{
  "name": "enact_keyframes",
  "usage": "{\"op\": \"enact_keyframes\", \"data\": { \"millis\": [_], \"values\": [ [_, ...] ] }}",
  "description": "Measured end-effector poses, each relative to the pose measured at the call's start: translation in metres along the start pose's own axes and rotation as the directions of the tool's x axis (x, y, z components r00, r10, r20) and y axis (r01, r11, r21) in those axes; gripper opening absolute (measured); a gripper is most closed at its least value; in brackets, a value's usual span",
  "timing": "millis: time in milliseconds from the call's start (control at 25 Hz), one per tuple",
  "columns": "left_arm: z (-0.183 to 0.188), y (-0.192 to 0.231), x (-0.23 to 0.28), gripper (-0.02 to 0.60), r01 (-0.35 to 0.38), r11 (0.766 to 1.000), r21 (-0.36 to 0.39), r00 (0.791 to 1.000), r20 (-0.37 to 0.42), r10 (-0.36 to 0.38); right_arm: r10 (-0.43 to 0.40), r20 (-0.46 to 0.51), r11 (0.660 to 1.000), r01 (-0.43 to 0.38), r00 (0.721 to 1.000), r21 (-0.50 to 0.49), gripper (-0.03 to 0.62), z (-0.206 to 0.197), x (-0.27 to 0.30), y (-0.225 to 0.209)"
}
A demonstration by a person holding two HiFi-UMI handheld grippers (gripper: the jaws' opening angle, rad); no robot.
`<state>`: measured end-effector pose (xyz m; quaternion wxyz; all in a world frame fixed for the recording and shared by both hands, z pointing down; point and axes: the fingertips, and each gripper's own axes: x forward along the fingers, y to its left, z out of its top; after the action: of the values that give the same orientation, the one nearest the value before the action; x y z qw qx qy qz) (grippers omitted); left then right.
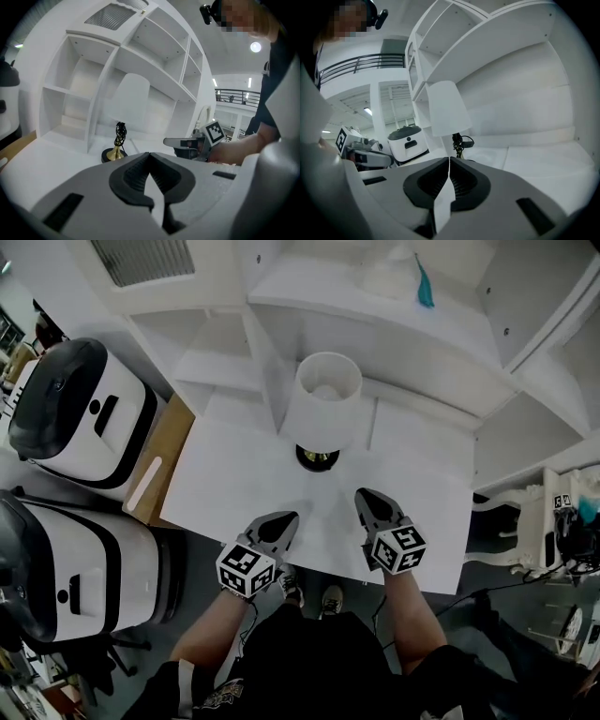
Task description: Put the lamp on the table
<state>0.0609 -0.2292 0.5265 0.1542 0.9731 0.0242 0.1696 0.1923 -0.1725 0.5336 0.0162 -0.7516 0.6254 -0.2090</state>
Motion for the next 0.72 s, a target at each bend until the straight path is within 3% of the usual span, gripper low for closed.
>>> {"op": "enact_keyframes", "data": {
  "millis": [360,720],
  "values": [
    [0.001,-0.060,-0.013,0.006,-0.063,0.998,-0.015,0.997,0.032,0.063,0.090,0.025,0.996,-0.090,0.996,-0.016,0.028,0.016,-0.068,0.032],
    [-0.017,-0.109,-0.031,0.006,-0.145,0.988,-0.044,0.988,0.045,0.147,0.180,0.000,0.983,-0.180,0.984,-0.038,0.026,0.007,-0.118,0.047]
  ]
}}
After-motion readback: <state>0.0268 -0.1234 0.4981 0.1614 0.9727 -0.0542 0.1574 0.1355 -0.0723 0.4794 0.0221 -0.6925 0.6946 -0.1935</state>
